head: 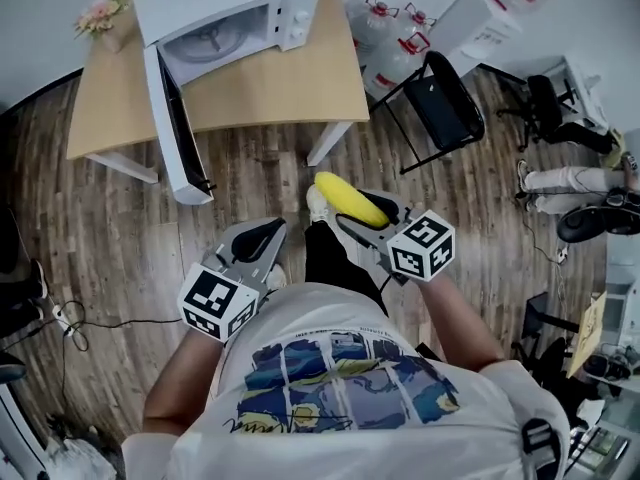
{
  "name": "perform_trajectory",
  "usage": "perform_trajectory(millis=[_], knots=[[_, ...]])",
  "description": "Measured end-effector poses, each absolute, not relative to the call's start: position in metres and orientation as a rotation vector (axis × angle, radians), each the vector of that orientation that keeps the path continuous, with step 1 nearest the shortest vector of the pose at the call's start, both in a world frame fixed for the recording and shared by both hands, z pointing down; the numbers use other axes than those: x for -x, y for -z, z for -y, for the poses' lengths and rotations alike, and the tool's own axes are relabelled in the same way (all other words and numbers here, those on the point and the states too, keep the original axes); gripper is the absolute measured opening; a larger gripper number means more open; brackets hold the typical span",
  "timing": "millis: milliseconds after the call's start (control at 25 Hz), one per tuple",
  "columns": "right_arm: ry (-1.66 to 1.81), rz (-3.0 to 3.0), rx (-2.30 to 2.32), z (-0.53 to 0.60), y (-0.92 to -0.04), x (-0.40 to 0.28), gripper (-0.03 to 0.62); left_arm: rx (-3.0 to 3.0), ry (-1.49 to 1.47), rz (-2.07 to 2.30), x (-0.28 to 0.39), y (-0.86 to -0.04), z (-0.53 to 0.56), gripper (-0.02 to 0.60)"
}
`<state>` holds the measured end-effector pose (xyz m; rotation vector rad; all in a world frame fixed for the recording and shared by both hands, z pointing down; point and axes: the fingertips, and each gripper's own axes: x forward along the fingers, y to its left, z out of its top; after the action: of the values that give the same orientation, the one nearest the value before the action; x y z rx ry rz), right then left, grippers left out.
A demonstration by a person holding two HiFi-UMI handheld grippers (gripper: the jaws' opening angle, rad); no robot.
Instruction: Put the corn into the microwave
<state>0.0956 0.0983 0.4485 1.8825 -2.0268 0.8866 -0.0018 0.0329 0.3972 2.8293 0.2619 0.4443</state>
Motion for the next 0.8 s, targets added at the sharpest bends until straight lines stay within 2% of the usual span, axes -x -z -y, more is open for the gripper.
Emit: perform_trajectory(millis=[440,800], knots=[[-0.733,2.225,-1.508,0.08,-0.465,-0.206,0.252,-2.83,-0.416,0.259,-0.07,-0.379,0.093,0.009],[-0.559,2.287,-1.216,0.217,-0.503,-0.256,0.252,-2.732,-0.414,0.633,-0.111,-0.379,0.154,0.009]])
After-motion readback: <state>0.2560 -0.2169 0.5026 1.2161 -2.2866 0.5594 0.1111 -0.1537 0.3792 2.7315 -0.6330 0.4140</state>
